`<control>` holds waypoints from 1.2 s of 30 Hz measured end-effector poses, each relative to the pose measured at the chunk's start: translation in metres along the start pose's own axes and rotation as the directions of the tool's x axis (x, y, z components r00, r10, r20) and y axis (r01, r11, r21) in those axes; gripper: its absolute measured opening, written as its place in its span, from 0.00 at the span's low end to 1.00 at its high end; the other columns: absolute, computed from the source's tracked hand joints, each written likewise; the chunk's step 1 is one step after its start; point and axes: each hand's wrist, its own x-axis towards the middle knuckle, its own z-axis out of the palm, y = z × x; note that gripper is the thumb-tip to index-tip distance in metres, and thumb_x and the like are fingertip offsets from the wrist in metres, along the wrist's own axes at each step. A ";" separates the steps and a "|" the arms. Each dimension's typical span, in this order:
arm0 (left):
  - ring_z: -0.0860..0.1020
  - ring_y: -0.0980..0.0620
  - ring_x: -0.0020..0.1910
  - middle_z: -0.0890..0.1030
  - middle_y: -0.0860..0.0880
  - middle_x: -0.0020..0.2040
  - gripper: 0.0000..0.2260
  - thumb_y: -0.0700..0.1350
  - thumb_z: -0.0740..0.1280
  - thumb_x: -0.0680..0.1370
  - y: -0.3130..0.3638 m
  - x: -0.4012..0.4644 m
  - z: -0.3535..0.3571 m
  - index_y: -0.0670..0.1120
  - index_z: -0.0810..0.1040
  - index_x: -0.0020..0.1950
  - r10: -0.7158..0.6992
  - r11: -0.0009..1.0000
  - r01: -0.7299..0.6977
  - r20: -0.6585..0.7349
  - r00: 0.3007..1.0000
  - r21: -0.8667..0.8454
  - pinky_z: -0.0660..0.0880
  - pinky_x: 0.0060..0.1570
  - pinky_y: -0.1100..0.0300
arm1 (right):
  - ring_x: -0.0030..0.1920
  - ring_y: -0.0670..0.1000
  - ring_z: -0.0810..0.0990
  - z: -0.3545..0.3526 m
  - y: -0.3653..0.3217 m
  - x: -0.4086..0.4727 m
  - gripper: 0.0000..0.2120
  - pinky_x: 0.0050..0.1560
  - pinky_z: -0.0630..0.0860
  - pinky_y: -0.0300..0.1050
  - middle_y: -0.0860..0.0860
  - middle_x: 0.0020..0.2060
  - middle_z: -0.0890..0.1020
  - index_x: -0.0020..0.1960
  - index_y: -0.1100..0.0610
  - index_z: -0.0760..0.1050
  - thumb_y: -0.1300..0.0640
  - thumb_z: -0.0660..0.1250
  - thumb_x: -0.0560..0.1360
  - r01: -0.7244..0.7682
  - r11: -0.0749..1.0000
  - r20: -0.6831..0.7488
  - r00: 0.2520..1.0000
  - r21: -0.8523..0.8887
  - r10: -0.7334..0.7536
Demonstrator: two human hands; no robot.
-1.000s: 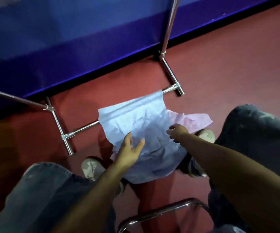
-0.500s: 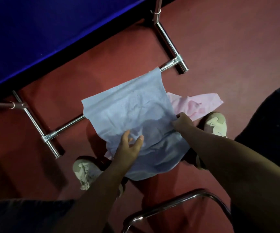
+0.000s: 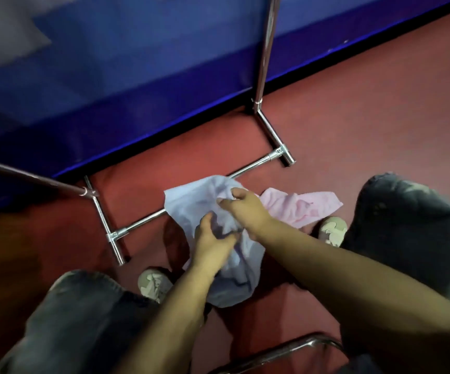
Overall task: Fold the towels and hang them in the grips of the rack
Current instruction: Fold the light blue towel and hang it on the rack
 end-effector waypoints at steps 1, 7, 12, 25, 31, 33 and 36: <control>0.75 0.53 0.54 0.74 0.51 0.60 0.33 0.45 0.72 0.71 0.007 -0.011 -0.008 0.51 0.62 0.72 0.061 0.998 -0.062 -0.035 0.998 -0.006 0.70 0.49 0.62 | 0.34 0.51 0.74 0.002 -0.015 -0.018 0.14 0.39 0.73 0.44 0.56 0.29 0.74 0.30 0.57 0.68 0.62 0.66 0.73 0.046 0.998 0.028 0.998 0.039 -0.048; 0.79 0.46 0.50 0.82 0.45 0.50 0.15 0.49 0.68 0.72 0.052 -0.105 -0.059 0.46 0.77 0.56 0.284 0.945 -0.308 -0.189 0.940 -0.110 0.76 0.49 0.54 | 0.36 0.51 0.75 -0.010 -0.115 -0.137 0.09 0.39 0.72 0.42 0.55 0.35 0.76 0.39 0.57 0.74 0.64 0.62 0.77 0.236 0.909 0.287 0.896 0.343 -0.340; 0.80 0.51 0.47 0.83 0.50 0.44 0.06 0.39 0.64 0.77 0.093 -0.189 -0.099 0.44 0.80 0.49 0.364 0.770 -0.489 -0.346 0.865 -0.410 0.75 0.46 0.66 | 0.38 0.48 0.76 -0.032 -0.171 -0.216 0.05 0.44 0.73 0.41 0.53 0.38 0.77 0.47 0.59 0.75 0.60 0.62 0.78 0.403 0.840 0.334 0.786 0.363 -0.521; 0.82 0.50 0.49 0.80 0.41 0.53 0.12 0.38 0.55 0.80 0.189 -0.320 -0.176 0.38 0.75 0.58 0.603 0.177 -0.493 -0.302 0.738 -0.852 0.80 0.46 0.55 | 0.39 0.51 0.74 -0.074 -0.142 -0.235 0.17 0.39 0.75 0.46 0.54 0.44 0.77 0.59 0.58 0.71 0.52 0.69 0.74 0.177 0.929 0.197 0.948 0.326 -0.250; 0.81 0.50 0.49 0.79 0.42 0.54 0.13 0.39 0.54 0.81 0.194 -0.323 -0.182 0.40 0.73 0.61 0.608 0.120 -0.424 -0.271 0.746 -0.898 0.80 0.40 0.57 | 0.25 0.48 0.66 -0.076 -0.173 -0.257 0.11 0.28 0.65 0.38 0.51 0.22 0.72 0.35 0.59 0.72 0.69 0.63 0.75 0.391 0.859 0.112 0.887 0.329 -0.447; 0.83 0.51 0.44 0.82 0.43 0.48 0.12 0.38 0.54 0.81 0.192 -0.326 -0.184 0.40 0.75 0.57 0.619 0.140 -0.466 -0.290 0.730 -0.874 0.80 0.37 0.58 | 0.26 0.49 0.65 -0.078 -0.179 -0.260 0.12 0.29 0.64 0.38 0.50 0.22 0.70 0.35 0.59 0.70 0.68 0.61 0.76 0.439 0.806 0.052 0.866 0.396 -0.498; 0.82 0.50 0.40 0.83 0.45 0.40 0.12 0.36 0.54 0.79 0.184 -0.329 -0.185 0.43 0.77 0.47 0.566 0.280 -0.595 -0.371 0.736 -0.754 0.78 0.36 0.56 | 0.25 0.46 0.70 -0.083 -0.197 -0.277 0.12 0.30 0.68 0.38 0.48 0.23 0.72 0.37 0.57 0.69 0.64 0.59 0.79 0.489 0.704 -0.001 0.822 0.516 -0.570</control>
